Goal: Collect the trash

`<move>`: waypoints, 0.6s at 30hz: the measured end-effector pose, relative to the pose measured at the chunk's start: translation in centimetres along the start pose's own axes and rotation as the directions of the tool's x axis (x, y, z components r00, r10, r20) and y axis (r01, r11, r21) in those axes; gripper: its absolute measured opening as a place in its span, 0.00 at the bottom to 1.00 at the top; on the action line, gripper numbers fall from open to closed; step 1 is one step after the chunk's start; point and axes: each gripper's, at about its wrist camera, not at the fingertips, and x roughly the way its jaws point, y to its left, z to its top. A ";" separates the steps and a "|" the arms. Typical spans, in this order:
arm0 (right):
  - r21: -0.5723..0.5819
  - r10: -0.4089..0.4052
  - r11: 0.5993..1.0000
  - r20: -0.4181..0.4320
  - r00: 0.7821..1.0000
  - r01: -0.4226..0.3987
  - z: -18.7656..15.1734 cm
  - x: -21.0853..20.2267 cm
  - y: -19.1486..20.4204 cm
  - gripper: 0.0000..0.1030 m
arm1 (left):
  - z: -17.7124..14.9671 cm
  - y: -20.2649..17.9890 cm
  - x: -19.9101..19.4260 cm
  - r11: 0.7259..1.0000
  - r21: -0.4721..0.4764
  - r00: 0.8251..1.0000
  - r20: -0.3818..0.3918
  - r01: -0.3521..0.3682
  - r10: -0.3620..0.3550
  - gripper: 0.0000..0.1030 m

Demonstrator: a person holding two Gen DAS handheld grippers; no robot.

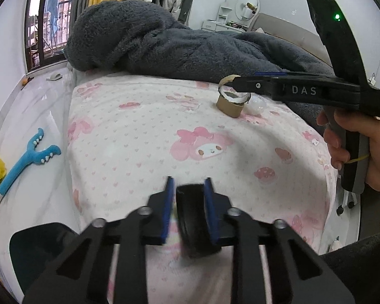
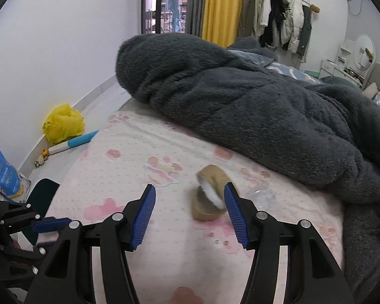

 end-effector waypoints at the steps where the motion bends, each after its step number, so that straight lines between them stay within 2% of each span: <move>1: 0.006 0.000 1.000 -0.001 1.000 0.000 0.1 0.1 -0.3 0.55 | 0.2 0.1 0.1 1.000 -0.005 1.000 0.000 0.008 -0.008 0.21; 11: -0.002 -0.034 0.999 -0.047 0.998 0.034 0.4 2.2 -1.7 0.54 | 2.2 0.4 0.7 0.998 -0.027 0.998 0.025 0.051 -0.051 0.21; 14: -0.011 -0.042 0.999 -0.069 0.997 0.042 0.4 2.9 -1.8 0.45 | 2.7 0.8 0.9 0.997 -0.044 0.998 0.031 0.060 -0.058 0.21; 18: -0.004 -0.034 0.999 -0.081 0.996 0.034 0.5 3.6 -2.2 0.41 | 3.5 1.4 1.0 0.996 -0.055 0.997 0.040 0.065 -0.063 0.21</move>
